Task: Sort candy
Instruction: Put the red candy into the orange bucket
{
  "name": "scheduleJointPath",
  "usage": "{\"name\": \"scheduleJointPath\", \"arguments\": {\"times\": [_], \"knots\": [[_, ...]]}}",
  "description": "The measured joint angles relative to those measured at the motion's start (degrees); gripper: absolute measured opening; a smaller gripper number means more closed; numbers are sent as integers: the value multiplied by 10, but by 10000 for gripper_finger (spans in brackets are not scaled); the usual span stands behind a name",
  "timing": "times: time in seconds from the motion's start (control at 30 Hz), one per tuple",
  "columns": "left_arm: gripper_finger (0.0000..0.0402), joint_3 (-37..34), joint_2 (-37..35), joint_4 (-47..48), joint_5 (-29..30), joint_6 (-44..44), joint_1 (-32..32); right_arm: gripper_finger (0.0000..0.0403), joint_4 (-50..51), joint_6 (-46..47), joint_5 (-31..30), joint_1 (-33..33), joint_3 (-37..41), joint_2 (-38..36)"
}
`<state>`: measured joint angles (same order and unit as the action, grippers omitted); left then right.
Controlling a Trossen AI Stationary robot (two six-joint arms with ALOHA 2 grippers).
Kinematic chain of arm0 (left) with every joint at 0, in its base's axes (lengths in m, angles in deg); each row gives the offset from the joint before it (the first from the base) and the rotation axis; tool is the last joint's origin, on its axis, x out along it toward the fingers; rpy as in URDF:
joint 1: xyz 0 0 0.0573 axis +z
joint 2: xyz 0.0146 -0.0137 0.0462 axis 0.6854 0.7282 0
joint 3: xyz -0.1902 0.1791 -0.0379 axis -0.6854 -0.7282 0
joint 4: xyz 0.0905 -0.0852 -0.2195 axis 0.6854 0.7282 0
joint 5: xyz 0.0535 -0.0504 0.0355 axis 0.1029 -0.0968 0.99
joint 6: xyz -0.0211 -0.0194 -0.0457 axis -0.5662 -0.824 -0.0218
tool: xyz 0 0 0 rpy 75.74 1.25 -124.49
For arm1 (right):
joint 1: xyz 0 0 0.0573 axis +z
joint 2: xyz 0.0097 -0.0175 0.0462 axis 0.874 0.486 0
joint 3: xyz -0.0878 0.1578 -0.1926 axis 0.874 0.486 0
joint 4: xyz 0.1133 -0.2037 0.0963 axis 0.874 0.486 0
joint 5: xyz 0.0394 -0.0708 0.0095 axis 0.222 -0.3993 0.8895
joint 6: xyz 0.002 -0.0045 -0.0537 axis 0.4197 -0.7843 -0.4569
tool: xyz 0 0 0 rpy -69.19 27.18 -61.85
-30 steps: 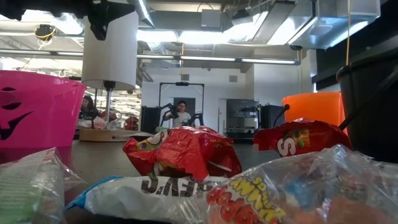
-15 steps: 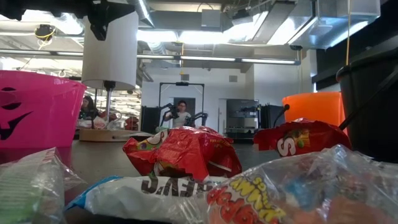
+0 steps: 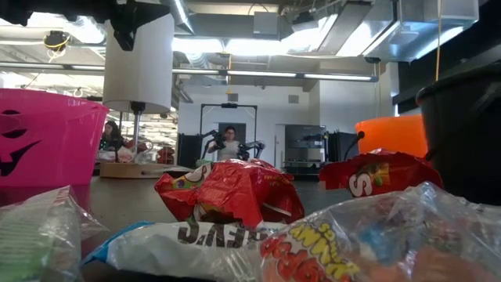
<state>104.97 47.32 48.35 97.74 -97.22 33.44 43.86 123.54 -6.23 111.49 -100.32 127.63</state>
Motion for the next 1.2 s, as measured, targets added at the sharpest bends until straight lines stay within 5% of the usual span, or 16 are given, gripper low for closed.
{"name": "scheduleJointPath", "arguments": {"times": [0.17,0.7,1.2], "knots": [[139,0,0,-11,7,0,0,188,0,-49,-55,-32,0,0],[139,0,0,-14,7,0,0,188,-88,-218,-90,-159,-4,0],[139,0,2,-8,7,-9,-1,188,-58,-229,-110,-161,-168,-1]]}}
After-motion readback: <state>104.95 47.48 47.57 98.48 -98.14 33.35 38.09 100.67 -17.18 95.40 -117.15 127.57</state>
